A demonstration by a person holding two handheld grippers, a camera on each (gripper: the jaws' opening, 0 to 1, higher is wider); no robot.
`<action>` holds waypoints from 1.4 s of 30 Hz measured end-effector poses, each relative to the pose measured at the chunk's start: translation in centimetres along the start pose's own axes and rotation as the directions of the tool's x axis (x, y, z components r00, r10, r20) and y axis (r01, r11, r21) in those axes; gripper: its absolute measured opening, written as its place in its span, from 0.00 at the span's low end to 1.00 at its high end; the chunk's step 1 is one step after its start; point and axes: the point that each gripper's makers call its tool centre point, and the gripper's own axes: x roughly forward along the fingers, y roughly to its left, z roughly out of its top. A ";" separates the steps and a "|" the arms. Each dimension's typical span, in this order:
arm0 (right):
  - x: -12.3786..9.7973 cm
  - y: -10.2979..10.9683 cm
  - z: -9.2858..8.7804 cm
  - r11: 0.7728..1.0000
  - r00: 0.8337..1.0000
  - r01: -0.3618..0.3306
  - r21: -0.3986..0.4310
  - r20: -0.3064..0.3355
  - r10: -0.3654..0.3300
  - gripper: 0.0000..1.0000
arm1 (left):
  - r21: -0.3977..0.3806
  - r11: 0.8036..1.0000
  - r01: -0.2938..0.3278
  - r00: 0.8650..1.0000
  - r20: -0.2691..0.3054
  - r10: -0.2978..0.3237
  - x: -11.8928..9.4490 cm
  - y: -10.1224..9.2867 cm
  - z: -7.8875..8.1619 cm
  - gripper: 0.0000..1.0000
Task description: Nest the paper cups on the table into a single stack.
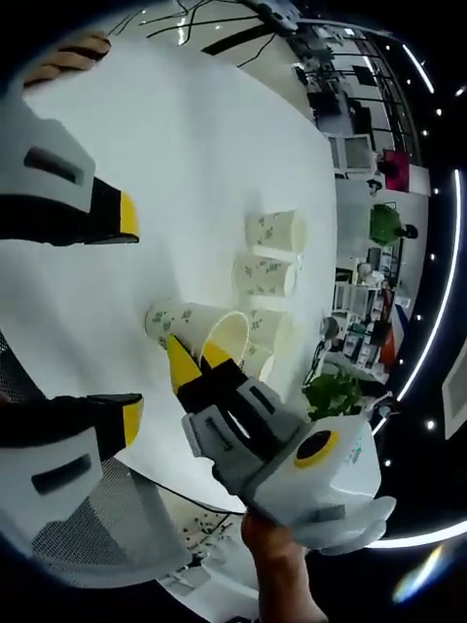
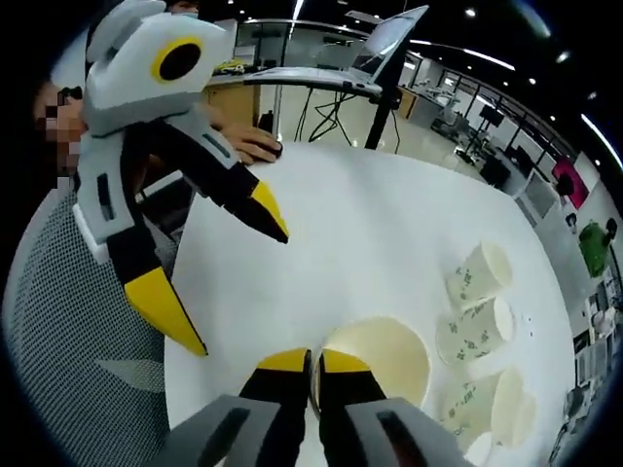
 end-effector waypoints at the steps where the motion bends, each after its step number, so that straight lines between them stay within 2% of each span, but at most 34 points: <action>1: 0.0 -0.1 -0.1 1.000 1.000 0.002 -0.002 -0.005 -0.002 0.00 | -0.001 1.000 0.000 1.000 0.000 0.000 0.0 0.0 0.0 0.60; 6: -0.3 -1.9 -1.5 0.999 0.999 0.034 -0.005 -0.042 -0.035 0.00 | -0.001 1.000 0.001 1.000 -0.004 -0.001 0.1 0.1 -0.2 0.60; 15: -0.6 -2.7 -2.3 0.998 0.997 0.052 0.019 -0.056 -0.050 0.02 | 0.007 1.000 0.007 1.000 -0.012 -0.006 0.2 -0.1 -0.2 0.60; 18: -1.0 -3.0 -1.9 0.997 0.998 0.054 0.064 -0.022 -0.052 0.05 | 0.008 1.000 0.007 1.000 -0.016 -0.007 0.2 0.0 -0.3 0.60; 20: -1.8 -2.6 -1.0 0.996 0.999 0.029 0.090 0.030 -0.031 0.11 | 0.008 1.000 0.008 1.000 -0.016 -0.008 0.2 -0.1 -0.3 0.60; 21: -2.0 -2.5 -1.0 0.995 0.999 0.029 0.091 0.031 -0.032 0.13 | 0.008 1.000 0.009 1.000 -0.017 -0.009 0.2 -0.1 -0.4 0.60; 22: -2.4 -2.6 -0.9 0.995 0.999 0.034 0.092 0.033 -0.037 0.15 | 0.010 1.000 0.009 1.000 -0.019 -0.009 0.3 -0.1 -0.4 0.60; 24: -1.9 -2.8 -1.1 0.996 0.998 0.039 0.086 0.044 -0.043 0.17 | 0.011 1.000 0.010 1.000 -0.021 -0.010 0.3 -0.1 -0.4 0.60; 30: -4.0 -3.5 0.1 0.987 0.988 0.051 0.151 0.135 -0.072 0.21 | 0.012 1.000 0.010 1.000 -0.022 -0.010 0.1 -0.3 -0.2 0.60; 35: -6.0 -5.4 0.8 0.959 0.963 0.074 0.273 0.230 -0.140 0.23 | 0.006 1.000 0.007 1.000 -0.019 -0.007 0.2 -0.1 -0.4 0.60; 37: -7.5 -6.7 1.0 0.932 0.944 0.098 0.348 0.263 -0.197 0.23 | 0.004 1.000 0.006 1.000 -0.019 -0.006 0.3 0.0 -0.5 0.60; 38: -8.4 -7.6 1.0 0.915 0.929 0.116 0.386 0.284 -0.238 0.24 | 0.003 1.000 0.005 1.000 -0.018 -0.005 0.3 0.1 -0.5 0.60; 40: -9.5 -9.6 -0.3 0.884 0.914 0.165 0.438 0.267 -0.304 0.24 | 0.001 1.000 0.004 1.000 -0.018 -0.004 0.3 0.1 -0.4 0.60; 42: -10.5 -10.4 -1.4 0.861 0.912 0.221 0.458 0.217 -0.349 0.26 | 0.001 1.000 0.005 1.000 -0.018 -0.005 0.3 0.1 -0.4 0.60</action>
